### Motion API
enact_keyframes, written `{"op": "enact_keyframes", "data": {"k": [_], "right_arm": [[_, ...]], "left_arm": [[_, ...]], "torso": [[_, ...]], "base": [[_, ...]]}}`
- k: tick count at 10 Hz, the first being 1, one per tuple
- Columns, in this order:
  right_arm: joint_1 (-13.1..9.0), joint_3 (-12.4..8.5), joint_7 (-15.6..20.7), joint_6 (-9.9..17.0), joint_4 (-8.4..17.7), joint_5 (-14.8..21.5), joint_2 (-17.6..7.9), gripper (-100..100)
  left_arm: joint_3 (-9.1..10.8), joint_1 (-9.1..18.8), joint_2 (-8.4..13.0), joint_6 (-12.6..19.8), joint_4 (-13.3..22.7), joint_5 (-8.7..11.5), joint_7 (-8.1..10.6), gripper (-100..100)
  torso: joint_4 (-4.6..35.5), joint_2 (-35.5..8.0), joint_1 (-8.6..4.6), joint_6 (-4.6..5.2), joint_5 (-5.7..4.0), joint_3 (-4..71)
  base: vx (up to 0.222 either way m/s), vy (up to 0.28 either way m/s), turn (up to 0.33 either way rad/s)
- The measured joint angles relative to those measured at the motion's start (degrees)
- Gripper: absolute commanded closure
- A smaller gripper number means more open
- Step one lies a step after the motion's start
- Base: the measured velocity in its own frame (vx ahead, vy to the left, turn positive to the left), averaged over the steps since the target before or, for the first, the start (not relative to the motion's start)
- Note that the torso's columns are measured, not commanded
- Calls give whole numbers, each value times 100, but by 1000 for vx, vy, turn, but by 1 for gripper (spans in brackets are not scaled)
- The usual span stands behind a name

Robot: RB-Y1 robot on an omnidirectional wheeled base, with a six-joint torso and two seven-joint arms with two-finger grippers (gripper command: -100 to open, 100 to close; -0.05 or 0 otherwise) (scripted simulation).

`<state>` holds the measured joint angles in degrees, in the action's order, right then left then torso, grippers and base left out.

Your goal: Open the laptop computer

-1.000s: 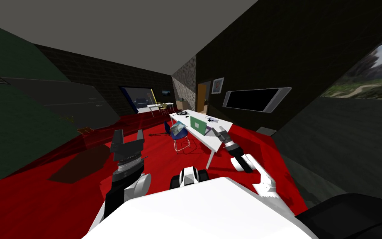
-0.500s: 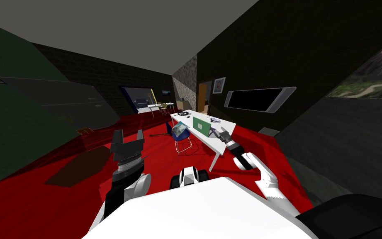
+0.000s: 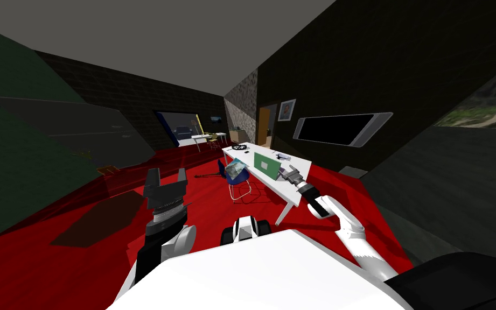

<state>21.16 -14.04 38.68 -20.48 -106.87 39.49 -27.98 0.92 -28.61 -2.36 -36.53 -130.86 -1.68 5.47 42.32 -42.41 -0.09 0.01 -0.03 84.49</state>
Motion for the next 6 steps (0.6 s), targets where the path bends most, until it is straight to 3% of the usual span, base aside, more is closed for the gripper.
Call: {"op": "enact_keyframes", "data": {"k": [2,6], "right_arm": [[-95,-35,293,50,237,253,-133,-100],[-86,-131,716,227,418,660,-414,-100]], "left_arm": [[0,0,0,0,0,0,0,0],[0,0,0,0,0,0,0,0]], "torso": [[-3,10,10,-1,3,6],[-3,10,6,-1,2,7]], "base": [[64,77,-1],[70,76,-1]]}}
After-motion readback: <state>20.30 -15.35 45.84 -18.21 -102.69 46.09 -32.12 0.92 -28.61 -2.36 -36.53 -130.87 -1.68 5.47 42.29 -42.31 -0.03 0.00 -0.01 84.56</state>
